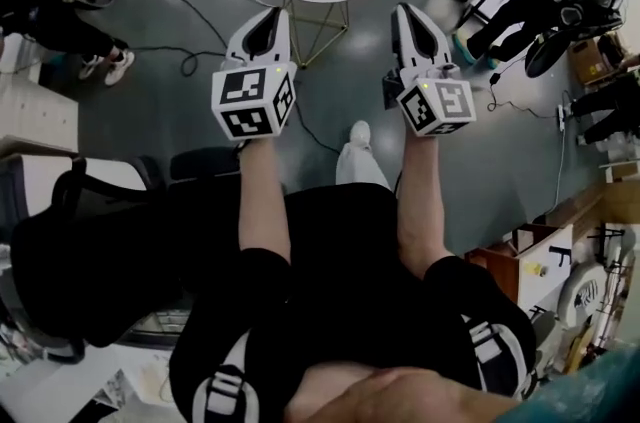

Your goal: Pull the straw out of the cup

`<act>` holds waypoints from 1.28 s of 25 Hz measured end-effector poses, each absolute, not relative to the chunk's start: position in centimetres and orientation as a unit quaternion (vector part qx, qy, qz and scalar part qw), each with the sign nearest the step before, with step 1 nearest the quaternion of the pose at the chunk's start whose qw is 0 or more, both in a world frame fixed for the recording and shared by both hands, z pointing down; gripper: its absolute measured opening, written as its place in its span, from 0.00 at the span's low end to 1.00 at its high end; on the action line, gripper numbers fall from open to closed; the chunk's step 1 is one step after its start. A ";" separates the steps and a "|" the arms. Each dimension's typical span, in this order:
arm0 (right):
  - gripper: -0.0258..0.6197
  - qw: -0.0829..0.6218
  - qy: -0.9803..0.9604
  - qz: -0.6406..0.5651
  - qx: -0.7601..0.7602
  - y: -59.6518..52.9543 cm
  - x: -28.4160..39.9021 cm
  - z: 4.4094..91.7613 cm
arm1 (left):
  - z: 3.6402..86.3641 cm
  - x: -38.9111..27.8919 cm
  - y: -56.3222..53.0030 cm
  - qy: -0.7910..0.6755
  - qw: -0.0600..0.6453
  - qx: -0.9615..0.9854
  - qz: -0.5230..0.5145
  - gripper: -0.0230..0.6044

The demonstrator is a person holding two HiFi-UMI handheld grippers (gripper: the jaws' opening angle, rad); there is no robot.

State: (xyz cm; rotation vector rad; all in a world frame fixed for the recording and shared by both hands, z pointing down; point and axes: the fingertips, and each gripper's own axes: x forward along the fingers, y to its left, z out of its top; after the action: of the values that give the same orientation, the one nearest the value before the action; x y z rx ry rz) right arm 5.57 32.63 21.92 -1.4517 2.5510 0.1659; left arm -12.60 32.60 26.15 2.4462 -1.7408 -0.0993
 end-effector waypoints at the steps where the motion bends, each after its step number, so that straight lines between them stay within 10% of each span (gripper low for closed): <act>1: 0.06 0.101 0.864 0.058 -0.490 31.8 5.4 21.8 | 26.1 -12.9 32.0 -0.581 0.067 0.811 -0.034 0.06; 32: 0.06 0.033 0.903 -0.044 -0.427 -14.6 6.2 31.3 | 34.2 -11.2 -8.9 -0.630 0.133 0.765 -0.012 0.06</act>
State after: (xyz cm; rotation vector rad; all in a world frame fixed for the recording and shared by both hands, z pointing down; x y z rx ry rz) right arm 6.16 -14.55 31.30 -1.3128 2.7778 -0.1362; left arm -11.21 -8.93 34.19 2.2186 -1.8292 -0.0358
